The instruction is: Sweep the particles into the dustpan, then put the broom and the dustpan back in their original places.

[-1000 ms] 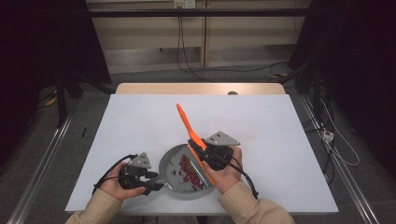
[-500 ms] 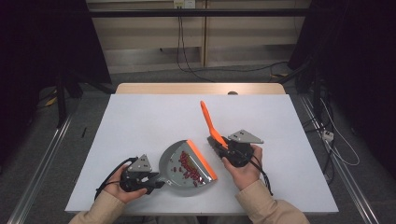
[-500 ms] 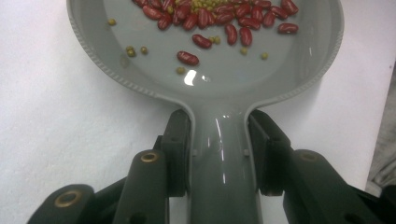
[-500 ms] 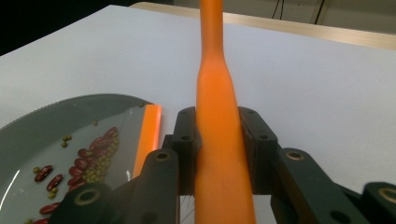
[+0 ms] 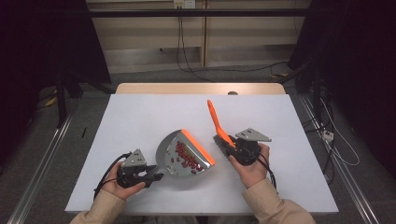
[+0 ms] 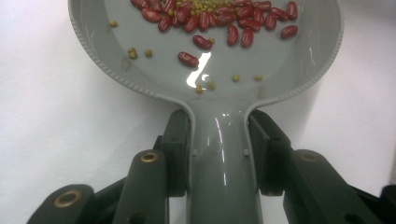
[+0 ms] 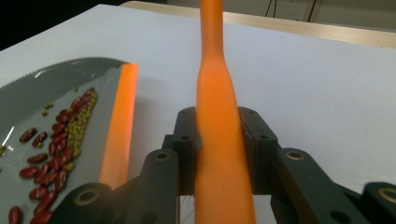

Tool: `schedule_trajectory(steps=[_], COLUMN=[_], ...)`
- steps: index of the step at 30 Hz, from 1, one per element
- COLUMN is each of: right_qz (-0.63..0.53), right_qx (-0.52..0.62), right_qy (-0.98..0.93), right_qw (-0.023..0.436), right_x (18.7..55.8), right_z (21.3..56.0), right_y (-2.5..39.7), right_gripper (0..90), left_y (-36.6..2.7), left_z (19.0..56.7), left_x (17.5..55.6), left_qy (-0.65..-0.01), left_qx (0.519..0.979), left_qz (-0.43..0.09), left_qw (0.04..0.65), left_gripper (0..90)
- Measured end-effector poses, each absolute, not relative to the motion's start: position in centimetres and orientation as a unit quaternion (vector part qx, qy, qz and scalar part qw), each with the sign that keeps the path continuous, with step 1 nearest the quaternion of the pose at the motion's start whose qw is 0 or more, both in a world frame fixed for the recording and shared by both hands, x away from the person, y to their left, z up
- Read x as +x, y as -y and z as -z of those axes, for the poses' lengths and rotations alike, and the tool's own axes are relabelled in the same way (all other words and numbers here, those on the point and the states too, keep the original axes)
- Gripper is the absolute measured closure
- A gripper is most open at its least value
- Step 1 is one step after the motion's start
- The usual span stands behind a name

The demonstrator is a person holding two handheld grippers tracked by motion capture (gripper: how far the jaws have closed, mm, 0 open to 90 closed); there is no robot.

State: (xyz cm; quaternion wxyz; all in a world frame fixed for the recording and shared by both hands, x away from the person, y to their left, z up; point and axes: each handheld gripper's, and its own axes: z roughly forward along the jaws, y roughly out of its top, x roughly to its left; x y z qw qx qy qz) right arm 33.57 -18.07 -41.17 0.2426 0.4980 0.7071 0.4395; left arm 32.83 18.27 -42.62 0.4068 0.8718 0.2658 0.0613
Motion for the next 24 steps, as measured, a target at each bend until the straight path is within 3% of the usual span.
schedule_trajectory(steps=[24], right_qz=[-0.431], right_qx=[0.510], right_qy=[-0.701], right_qw=[0.250], right_x=[33.8], right_z=[41.3], right_y=[20.0], right_gripper=[71.1], left_y=[-20.4], left_z=[42.3], left_x=[34.4], left_qy=[-0.363], left_qx=[0.831], left_qz=[-0.113], left_qw=[0.406], left_gripper=[63.1])
